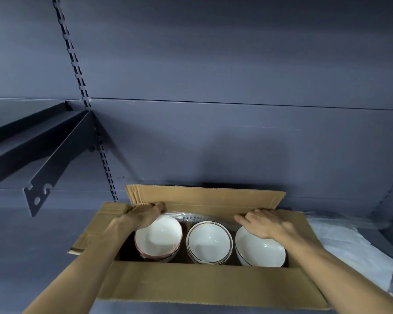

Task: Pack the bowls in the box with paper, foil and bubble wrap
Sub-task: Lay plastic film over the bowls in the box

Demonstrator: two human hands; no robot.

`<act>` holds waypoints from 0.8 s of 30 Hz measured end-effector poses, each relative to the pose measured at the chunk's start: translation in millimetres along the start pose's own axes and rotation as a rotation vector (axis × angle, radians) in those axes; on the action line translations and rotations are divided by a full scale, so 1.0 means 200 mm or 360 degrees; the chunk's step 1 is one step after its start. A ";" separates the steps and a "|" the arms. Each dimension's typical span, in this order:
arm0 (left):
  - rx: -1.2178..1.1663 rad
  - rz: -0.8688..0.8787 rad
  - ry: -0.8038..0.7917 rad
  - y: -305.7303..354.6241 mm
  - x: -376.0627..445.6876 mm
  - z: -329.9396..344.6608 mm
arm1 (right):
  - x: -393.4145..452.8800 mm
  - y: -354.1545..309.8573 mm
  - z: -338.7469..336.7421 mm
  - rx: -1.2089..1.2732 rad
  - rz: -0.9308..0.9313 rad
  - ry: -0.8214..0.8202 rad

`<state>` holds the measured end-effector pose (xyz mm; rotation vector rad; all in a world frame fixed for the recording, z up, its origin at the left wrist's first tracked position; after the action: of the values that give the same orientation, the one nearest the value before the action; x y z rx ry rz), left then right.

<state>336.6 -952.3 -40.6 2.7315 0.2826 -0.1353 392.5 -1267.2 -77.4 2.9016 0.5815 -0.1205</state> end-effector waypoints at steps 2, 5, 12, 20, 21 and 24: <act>0.0124 0.0072 -0.0033 0.01 0.02 0.01 | -0.03 -0.05 -0.07 -0.0091 0.0052 0.0261; 0.0182 0.0087 -0.0099 -0.06 0.06 0.08 | -0.04 -0.18 -0.18 -0.0051 -0.0066 0.0592; 0.0112 0.0443 0.0514 -0.08 0.07 -0.01 | 0.04 -0.47 -0.14 0.0680 -0.0340 0.0391; -0.0395 0.0181 0.0102 -0.13 0.09 0.03 | 0.05 -0.47 -0.09 0.0859 -0.0188 0.0351; -0.0385 0.0170 0.0092 -0.13 0.09 0.03 | 0.06 -0.48 -0.09 0.0844 -0.0185 0.0344; -0.0418 0.0140 0.0087 -0.14 0.11 0.03 | 0.08 -0.51 -0.09 0.0767 -0.0222 0.0332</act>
<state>351.7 -925.7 -58.5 2.4843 0.1804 0.0015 368.7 -1165.3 -78.3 3.3619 0.9006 0.0306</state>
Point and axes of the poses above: each hand's wrist, its own x-axis towards the middle knuckle, its own z-axis out of the palm, y = z × x, the point moved 5 cm from there along x, towards the middle knuckle, and after that the axes turned 10 degrees about y, right-handed, at the moved point
